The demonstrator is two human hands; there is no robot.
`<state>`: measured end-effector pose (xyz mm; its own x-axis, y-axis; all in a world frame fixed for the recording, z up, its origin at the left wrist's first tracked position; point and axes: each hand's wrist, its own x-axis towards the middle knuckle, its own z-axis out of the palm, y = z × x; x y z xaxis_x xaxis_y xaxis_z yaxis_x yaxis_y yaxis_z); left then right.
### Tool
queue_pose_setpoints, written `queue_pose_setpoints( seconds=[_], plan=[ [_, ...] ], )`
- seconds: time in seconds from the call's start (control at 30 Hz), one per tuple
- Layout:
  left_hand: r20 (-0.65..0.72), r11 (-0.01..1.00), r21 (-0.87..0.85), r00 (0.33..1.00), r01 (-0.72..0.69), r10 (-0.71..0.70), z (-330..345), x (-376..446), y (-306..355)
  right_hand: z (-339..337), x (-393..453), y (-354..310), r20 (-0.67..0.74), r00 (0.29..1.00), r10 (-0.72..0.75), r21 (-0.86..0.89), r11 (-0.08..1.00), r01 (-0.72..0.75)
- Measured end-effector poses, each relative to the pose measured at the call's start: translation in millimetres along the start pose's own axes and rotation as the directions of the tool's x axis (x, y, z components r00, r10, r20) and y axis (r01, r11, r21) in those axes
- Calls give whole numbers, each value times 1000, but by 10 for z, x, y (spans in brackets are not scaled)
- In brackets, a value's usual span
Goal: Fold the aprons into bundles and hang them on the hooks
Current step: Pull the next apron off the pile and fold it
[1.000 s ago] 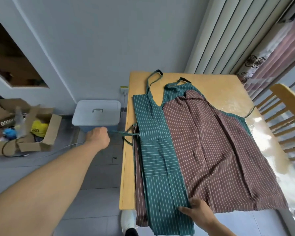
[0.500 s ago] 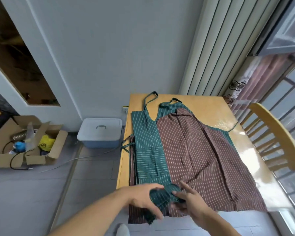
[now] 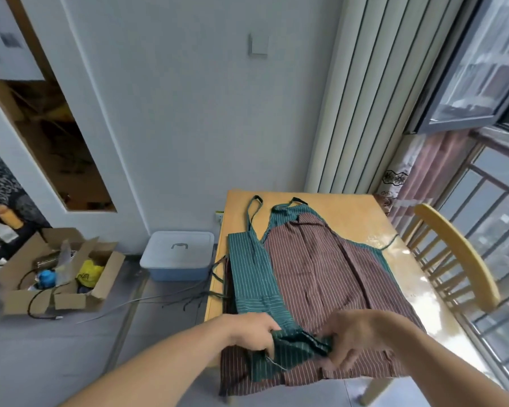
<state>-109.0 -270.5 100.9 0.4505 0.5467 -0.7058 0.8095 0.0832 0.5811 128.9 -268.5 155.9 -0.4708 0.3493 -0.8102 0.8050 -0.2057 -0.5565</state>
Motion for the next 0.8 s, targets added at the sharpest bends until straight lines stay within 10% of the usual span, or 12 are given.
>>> queue_pose_setpoints(
  seconds=[0.2,0.33,0.5,0.8],
  plan=[
    [173,958,-267,983,106,-60,63,94,-133,-162,85,-120,327,943,58,-29,998,-51],
    [79,806,-577,991,130,-103,-224,100,-422,-265,615,-138,-119,992,46,68,997,-38],
    [-291,784,-619,940,-45,-177,-810,394,-769,-464,1206,-347,-621,784,13,-29,999,-40],
    [-483,764,-636,826,-104,-290,-1594,1445,-1434,-1168,2524,-684,-706,688,167,277,960,52]
  ],
)
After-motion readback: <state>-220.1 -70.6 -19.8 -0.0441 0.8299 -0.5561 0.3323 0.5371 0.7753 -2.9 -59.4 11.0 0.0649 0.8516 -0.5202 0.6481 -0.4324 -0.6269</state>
